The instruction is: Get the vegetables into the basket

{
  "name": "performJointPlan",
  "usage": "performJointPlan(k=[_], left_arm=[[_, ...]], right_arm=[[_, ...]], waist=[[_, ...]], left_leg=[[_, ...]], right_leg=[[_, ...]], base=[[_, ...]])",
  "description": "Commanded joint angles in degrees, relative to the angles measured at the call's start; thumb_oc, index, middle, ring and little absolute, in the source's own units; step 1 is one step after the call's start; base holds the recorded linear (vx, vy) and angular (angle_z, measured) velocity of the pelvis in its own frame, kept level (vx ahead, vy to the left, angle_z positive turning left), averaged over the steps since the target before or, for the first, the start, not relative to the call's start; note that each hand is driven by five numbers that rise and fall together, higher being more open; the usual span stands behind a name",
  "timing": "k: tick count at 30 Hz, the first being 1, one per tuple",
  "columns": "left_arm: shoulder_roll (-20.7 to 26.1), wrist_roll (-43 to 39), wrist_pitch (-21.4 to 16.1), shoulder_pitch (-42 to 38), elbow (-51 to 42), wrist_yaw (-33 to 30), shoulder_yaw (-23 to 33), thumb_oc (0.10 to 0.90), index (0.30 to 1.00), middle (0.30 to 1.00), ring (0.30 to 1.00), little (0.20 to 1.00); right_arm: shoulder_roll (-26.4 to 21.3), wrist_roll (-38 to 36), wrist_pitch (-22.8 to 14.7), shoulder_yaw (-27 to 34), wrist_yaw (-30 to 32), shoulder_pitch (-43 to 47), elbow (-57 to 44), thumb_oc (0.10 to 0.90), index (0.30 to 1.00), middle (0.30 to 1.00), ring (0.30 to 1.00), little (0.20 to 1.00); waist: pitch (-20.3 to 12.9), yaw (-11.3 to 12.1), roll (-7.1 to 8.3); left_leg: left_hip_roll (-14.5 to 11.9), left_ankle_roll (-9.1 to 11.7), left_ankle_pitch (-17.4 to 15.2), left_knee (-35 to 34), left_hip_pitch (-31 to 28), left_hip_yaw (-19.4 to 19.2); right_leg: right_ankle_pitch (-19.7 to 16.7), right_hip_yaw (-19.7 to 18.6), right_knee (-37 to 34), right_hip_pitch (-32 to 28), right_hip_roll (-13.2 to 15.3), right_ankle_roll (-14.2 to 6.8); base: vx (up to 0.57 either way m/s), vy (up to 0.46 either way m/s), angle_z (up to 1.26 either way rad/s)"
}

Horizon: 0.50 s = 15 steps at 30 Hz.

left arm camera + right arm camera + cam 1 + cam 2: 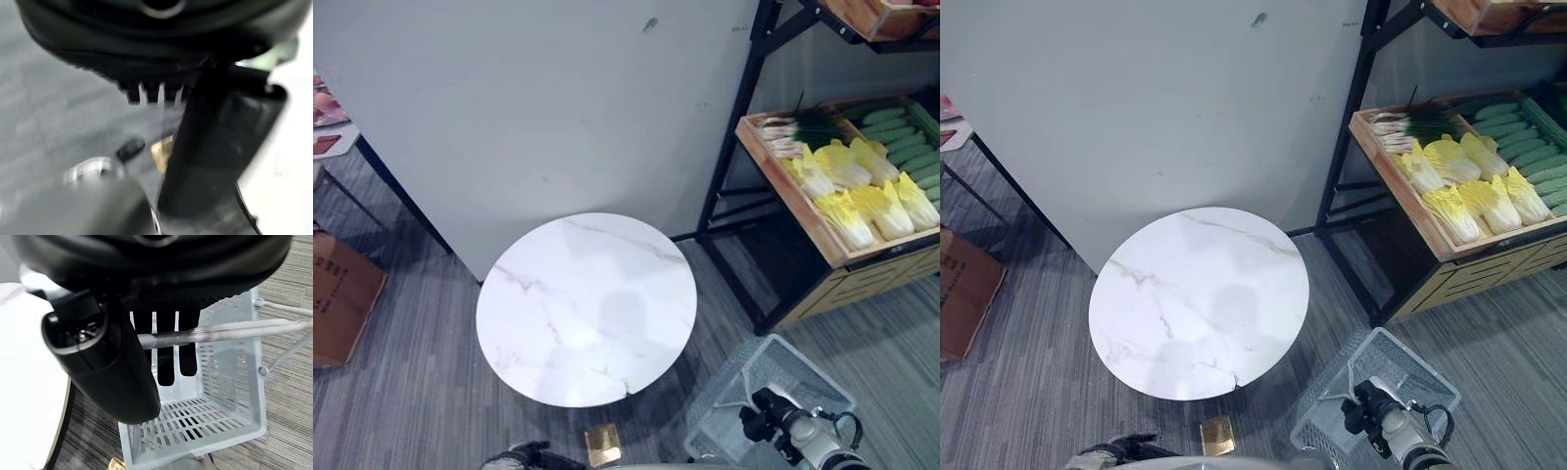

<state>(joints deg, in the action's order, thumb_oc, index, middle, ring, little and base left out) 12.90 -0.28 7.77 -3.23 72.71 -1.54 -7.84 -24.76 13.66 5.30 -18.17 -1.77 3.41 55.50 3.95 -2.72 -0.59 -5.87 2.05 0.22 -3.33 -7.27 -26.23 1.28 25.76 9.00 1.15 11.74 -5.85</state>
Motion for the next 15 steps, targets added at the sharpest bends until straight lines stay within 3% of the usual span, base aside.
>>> performJointPlan(k=[1,15], left_arm=[[0.0,3.1,0.6,-1.6,2.5,-1.7,-0.3,0.9,1.0,1.0,1.0,1.0],[0.2,2.6,0.0,-2.1,0.6,-1.8,-1.3,0.9,1.0,1.0,1.0,1.0]], right_arm=[[3.1,-0.7,-1.9,-0.7,0.6,3.3,1.5,0.4,0.3,0.3,0.3,0.3],[4.0,-0.5,-1.6,-1.5,0.3,3.7,2.2,0.4,0.3,0.3,0.3,0.3]], waist=[[0.8,-0.1,3.99],[2.3,-0.3,6.36]], left_leg=[[0.4,2.7,2.5,-1.7,-0.3,-0.5],[2.6,1.5,1.5,-1.7,1.6,-1.3]], right_leg=[[-11.0,-2.8,-8.0,-1.5,1.9,-5.7],[-16.4,-5.3,-9.0,2.2,4.2,-8.2]], base=[[0.0,0.0,0.0],[-0.03,0.048,-0.05]])
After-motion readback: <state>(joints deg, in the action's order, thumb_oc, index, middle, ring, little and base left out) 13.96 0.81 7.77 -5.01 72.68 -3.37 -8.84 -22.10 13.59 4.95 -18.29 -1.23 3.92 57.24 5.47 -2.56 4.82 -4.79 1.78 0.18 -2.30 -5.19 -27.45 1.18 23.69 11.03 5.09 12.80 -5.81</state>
